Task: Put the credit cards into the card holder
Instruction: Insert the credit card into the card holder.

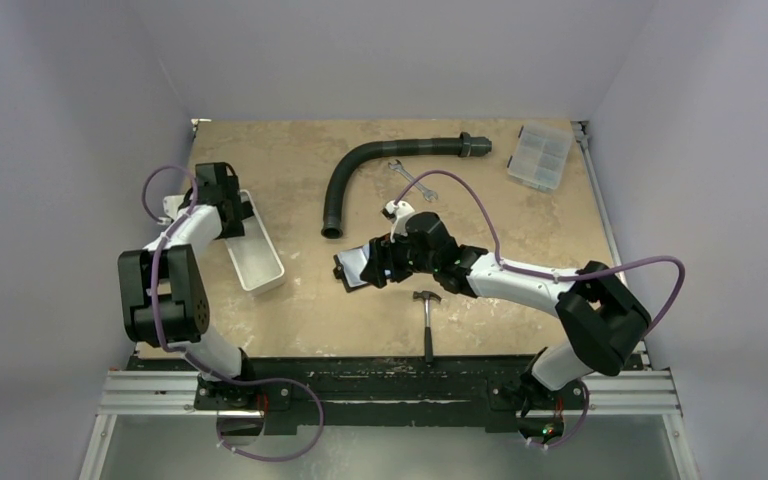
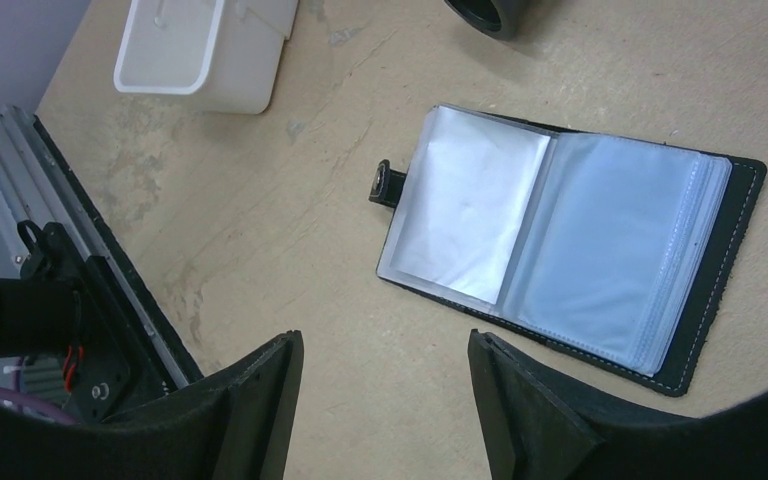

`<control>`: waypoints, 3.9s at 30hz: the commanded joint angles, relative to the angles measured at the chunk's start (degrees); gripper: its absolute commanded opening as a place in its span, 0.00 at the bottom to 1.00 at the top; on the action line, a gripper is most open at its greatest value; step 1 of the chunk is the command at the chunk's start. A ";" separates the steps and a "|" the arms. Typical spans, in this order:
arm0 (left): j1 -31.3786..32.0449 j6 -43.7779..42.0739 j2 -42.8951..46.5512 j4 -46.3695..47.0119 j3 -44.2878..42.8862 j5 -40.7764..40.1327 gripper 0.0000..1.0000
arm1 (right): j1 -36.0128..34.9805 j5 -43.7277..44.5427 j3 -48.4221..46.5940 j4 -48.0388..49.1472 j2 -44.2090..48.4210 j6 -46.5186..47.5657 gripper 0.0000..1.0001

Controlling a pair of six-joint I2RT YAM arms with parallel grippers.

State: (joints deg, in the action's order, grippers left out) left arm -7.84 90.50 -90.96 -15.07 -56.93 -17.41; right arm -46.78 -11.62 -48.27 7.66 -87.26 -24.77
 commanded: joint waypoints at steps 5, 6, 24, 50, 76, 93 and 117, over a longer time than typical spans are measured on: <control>-0.27 5.57 -5.46 3.07 -3.46 -3.04 0.94 | 0.77 -1.65 0.79 3.58 -0.19 0.97 0.69; -0.33 5.80 -5.72 4.09 -3.08 -2.92 0.94 | 0.86 -1.73 0.87 3.73 -0.23 0.96 0.69; -0.45 2.18 -7.92 11.99 -1.14 -4.35 0.47 | 1.43 -2.84 0.90 4.18 -1.01 0.69 0.68; -1.04 -1.35 -5.99 10.68 -3.64 -5.09 0.19 | 1.52 -4.60 0.80 4.82 -1.95 0.25 0.68; -1.99 -1.05 -4.48 6.88 -7.85 -1.42 0.10 | 1.52 -5.26 0.90 5.00 -2.12 0.08 0.68; -2.51 -0.74 5.82 5.05 -11.43 7.87 0.00 | 1.61 -5.59 0.81 5.17 -2.82 -0.10 0.68; 32.44 -64.35 10.81 18.75 5.06 53.99 0.00 | 17.99 -14.51 17.60 10.10 29.14 -8.49 0.74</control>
State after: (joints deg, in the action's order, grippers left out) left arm 25.36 31.48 -81.71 4.67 -58.15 33.85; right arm -30.04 -24.71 -33.52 15.59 -62.22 -30.17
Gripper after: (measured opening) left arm 0.058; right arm 0.731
